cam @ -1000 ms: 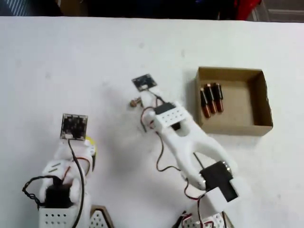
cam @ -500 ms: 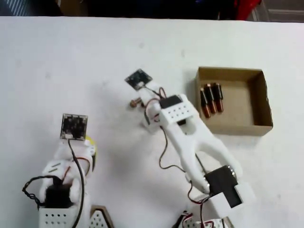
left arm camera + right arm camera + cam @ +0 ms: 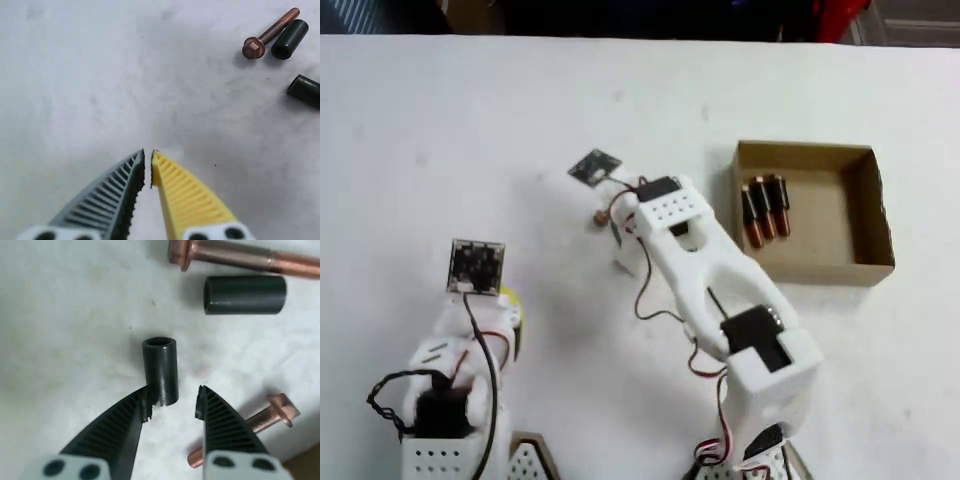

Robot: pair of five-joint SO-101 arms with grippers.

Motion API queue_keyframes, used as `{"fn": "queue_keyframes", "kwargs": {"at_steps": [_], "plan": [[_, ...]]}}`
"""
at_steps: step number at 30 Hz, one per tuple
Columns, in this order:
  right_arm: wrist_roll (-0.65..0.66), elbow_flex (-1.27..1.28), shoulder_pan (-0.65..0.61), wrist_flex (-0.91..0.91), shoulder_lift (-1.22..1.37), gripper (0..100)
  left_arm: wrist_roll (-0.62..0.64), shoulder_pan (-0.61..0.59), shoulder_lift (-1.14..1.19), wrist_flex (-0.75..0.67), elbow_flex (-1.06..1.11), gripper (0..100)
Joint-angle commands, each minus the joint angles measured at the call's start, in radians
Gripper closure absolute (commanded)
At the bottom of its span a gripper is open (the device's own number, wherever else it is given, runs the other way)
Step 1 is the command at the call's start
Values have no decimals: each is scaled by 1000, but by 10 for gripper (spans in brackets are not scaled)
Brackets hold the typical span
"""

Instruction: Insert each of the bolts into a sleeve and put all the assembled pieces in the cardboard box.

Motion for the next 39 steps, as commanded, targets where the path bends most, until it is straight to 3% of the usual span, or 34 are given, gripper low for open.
{"fn": "queue_keyframes", "kwargs": {"at_steps": [1,21,26,30,39], "plan": [[8,-78,-8,10,27,875,-11,-8,-7,-31,-6,935],[9,-252,-2,13,246,877,-11,-8,-7,-75,37,935],[8,-253,-2,21,245,989,-11,-8,-7,-78,37,935],[8,-255,-1,24,237,986,-11,-8,-7,-78,37,933],[2,-361,-2,275,21,982,-11,-4,-7,-75,38,932]]}}
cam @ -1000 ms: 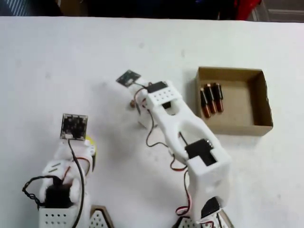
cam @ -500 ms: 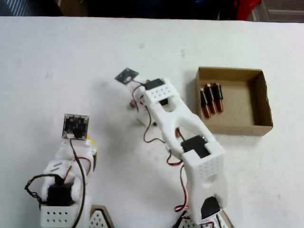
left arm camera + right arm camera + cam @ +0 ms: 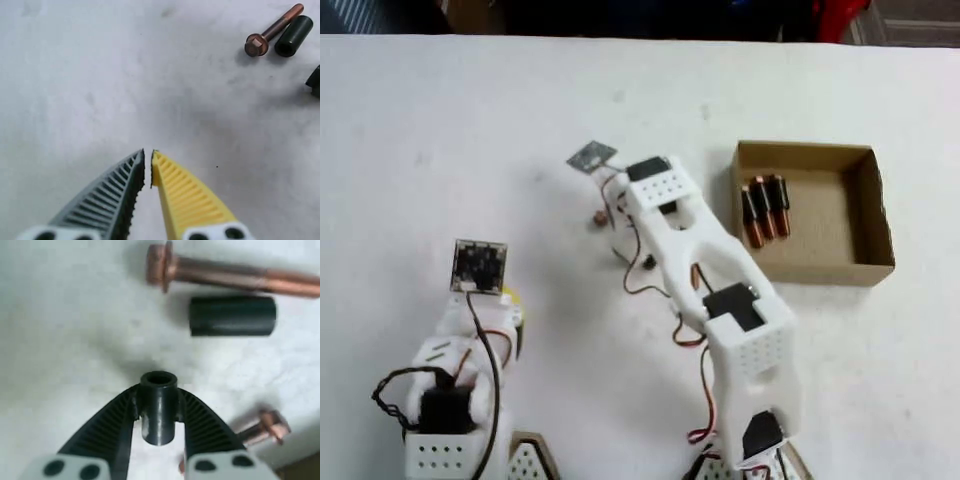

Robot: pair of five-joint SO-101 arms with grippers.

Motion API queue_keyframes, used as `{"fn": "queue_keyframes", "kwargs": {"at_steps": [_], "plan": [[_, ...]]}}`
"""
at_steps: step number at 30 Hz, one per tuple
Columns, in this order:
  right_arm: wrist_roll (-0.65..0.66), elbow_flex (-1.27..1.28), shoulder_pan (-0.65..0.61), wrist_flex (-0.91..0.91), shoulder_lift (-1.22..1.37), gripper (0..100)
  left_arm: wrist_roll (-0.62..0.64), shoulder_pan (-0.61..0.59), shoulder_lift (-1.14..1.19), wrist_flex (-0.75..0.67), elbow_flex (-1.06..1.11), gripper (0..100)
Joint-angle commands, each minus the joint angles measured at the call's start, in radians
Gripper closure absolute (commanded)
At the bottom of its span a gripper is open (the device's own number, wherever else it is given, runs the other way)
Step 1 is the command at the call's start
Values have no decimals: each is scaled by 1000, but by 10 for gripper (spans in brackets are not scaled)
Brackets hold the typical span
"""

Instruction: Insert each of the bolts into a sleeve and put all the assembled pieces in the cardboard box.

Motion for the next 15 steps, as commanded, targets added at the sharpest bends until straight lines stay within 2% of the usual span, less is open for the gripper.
{"fn": "queue_keyframes", "kwargs": {"at_steps": [1,11,15], "plan": [[2,-84,-1,105,-171,982,-9,-2,-7,-28,-11,932],[0,-89,2,294,-578,982,-9,-1,-7,-29,-3,932],[-2,-87,41,361,-722,982,-9,-1,-7,-26,-9,932]]}}
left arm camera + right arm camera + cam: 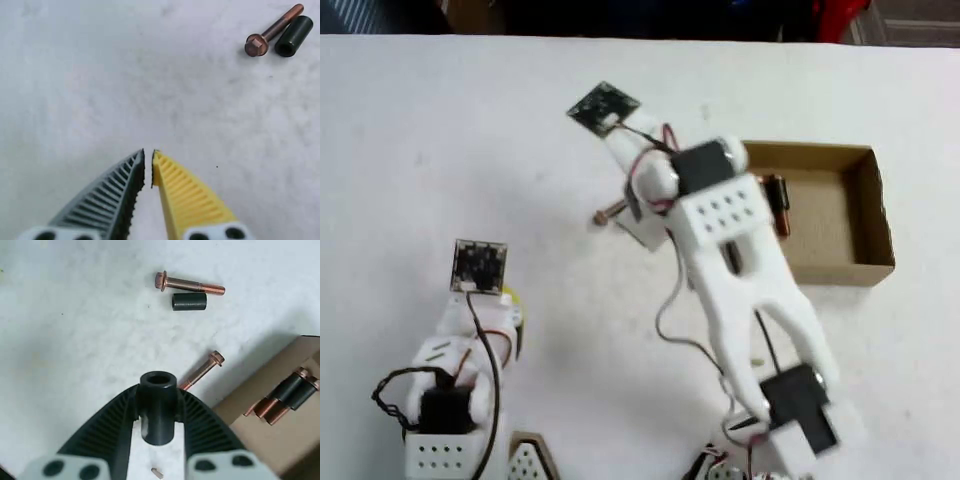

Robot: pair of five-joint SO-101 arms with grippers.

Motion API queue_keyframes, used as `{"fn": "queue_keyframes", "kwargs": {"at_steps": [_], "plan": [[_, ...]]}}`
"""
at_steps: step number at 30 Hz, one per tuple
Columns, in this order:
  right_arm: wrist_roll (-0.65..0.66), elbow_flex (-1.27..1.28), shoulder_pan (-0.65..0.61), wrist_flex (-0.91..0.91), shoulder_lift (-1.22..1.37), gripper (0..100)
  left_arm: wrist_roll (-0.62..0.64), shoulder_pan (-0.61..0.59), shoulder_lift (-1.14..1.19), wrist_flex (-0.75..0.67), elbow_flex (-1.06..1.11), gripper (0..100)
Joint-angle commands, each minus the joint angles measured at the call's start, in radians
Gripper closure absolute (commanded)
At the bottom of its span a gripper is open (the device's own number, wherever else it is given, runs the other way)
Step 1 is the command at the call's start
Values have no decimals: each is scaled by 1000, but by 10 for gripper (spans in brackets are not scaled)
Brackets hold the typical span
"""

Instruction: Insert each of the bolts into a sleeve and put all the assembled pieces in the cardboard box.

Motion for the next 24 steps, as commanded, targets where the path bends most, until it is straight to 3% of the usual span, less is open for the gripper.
{"fn": "queue_keyframes", "kwargs": {"at_steps": [1,6,14,24], "plan": [[-2,-43,51,47,-162,982,-11,-1,-7,-26,-9,932],[-2,46,131,42,-321,982,-71,-1,-7,28,-74,935],[-2,253,136,39,-542,982,-80,-1,-2,123,-230,935],[-2,626,142,-165,-857,982,-190,-7,117,180,-457,935]]}}
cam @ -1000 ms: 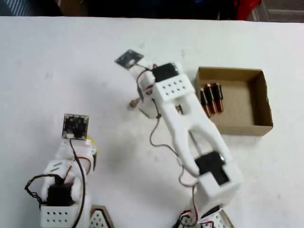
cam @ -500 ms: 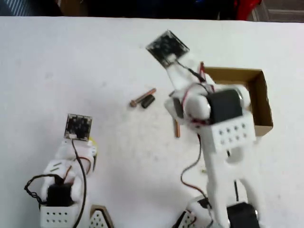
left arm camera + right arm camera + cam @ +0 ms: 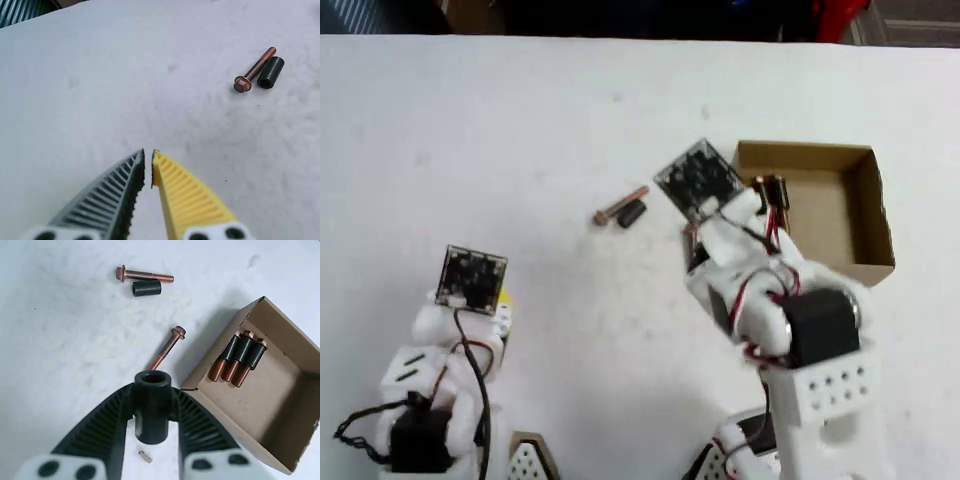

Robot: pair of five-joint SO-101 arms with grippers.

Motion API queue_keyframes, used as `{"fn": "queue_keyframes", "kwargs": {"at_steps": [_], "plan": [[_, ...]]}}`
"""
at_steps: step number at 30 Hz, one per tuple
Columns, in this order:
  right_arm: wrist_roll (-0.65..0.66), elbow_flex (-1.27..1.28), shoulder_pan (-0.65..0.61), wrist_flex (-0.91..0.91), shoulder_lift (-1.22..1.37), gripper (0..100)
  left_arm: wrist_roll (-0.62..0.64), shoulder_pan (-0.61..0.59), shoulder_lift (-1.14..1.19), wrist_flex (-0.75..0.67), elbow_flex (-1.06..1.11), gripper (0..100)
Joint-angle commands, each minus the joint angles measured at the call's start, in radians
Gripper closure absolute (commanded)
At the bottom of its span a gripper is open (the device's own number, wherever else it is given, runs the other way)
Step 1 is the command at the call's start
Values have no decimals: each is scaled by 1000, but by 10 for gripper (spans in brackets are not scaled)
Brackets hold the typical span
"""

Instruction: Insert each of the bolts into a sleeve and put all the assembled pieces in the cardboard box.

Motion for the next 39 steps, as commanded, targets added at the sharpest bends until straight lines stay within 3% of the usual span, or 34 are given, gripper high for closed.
{"fn": "queue_keyframes", "kwargs": {"at_steps": [1,12,19,24,30,39], "plan": [[-2,84,8,-79,-116,982,-15,-5,136,3,-127,935],[-2,342,143,-260,-282,982,-11,15,604,-3,-431,933],[-133,546,147,-401,-417,982,5,197,785,-5,-494,935],[-141,654,147,-446,-496,982,107,292,941,-5,-574,933],[-143,738,143,-446,-561,982,124,386,1176,-5,-712,935],[-143,890,153,-495,-670,982,276,479,1595,-5,-1028,932]]}}
